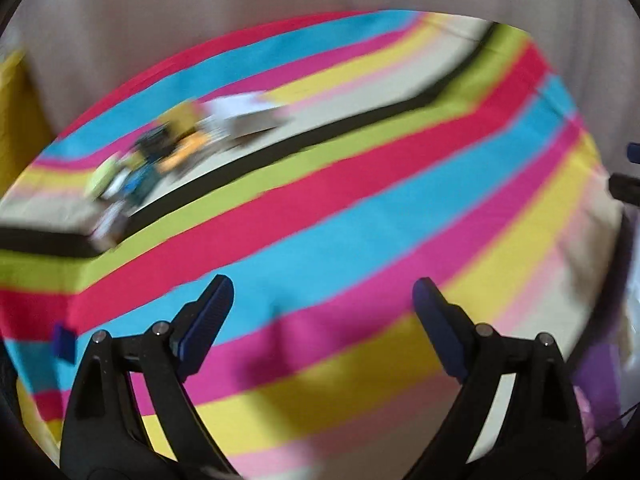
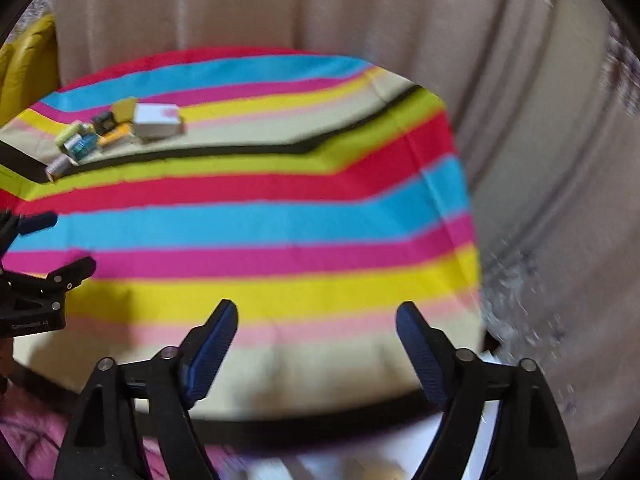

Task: Organize objects
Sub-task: 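Open both tools to drop their boxes into the storage box, then grasp the pink-stained white box with the right tool while the left tool grasps the red QR-code box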

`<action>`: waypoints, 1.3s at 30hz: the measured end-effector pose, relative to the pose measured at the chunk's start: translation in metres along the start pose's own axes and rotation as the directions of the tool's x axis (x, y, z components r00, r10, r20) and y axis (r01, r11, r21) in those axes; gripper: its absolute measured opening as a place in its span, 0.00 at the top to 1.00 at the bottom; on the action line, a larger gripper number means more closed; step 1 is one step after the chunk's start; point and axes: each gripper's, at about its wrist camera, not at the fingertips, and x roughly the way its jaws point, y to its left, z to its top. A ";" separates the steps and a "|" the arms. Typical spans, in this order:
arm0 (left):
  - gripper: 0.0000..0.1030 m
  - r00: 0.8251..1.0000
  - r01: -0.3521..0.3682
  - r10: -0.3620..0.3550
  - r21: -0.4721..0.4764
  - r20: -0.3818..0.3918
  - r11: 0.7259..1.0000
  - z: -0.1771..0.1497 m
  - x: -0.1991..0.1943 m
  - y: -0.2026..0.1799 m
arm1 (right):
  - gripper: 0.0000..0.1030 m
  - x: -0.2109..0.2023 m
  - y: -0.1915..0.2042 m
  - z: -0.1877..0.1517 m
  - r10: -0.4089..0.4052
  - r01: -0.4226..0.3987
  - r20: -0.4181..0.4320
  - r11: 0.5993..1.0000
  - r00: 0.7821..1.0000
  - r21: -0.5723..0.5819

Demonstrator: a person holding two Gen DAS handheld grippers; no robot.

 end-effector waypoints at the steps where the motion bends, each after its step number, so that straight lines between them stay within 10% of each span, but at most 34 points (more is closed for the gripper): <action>1: 0.09 1.000 -0.012 0.011 -0.033 -0.006 0.999 -0.004 0.003 0.016 | 0.17 0.007 0.009 0.012 0.030 -0.030 0.001 1.000 1.000 -0.005; 10: 0.09 0.985 -0.154 0.128 -0.258 -0.114 0.954 -0.039 0.044 0.125 | 0.17 0.112 0.146 0.092 0.284 -0.291 -0.076 0.949 0.956 -0.124; 15: 0.07 0.981 -0.175 0.139 -0.316 -0.134 0.932 -0.050 0.051 0.154 | 0.17 0.170 0.199 0.132 0.280 -0.293 -0.095 0.938 0.955 -0.185; 20: 0.00 0.986 -0.156 0.122 -0.368 -0.113 0.917 -0.053 0.054 0.164 | 0.17 0.207 0.178 0.177 0.566 -0.534 -0.079 0.809 0.821 0.247; 24: 0.00 0.984 -0.171 0.138 -0.377 -0.115 0.910 -0.050 0.055 0.163 | 0.14 0.229 0.167 0.214 0.565 -0.506 0.024 0.718 0.825 0.478; 31: 0.00 0.984 -0.168 0.134 -0.380 -0.113 0.909 -0.050 0.056 0.165 | 0.06 0.271 0.194 0.243 0.556 -0.316 -0.054 0.547 0.830 0.775; 35: 0.00 0.985 -0.165 0.131 -0.378 -0.112 0.911 -0.051 0.056 0.165 | 0.15 0.277 0.226 0.248 0.483 -0.257 -0.152 0.676 0.862 0.691; 39: 0.00 0.987 -0.154 0.122 -0.369 -0.109 0.917 -0.052 0.056 0.165 | 0.26 0.252 0.224 0.229 0.432 -0.331 -0.080 0.785 0.898 0.524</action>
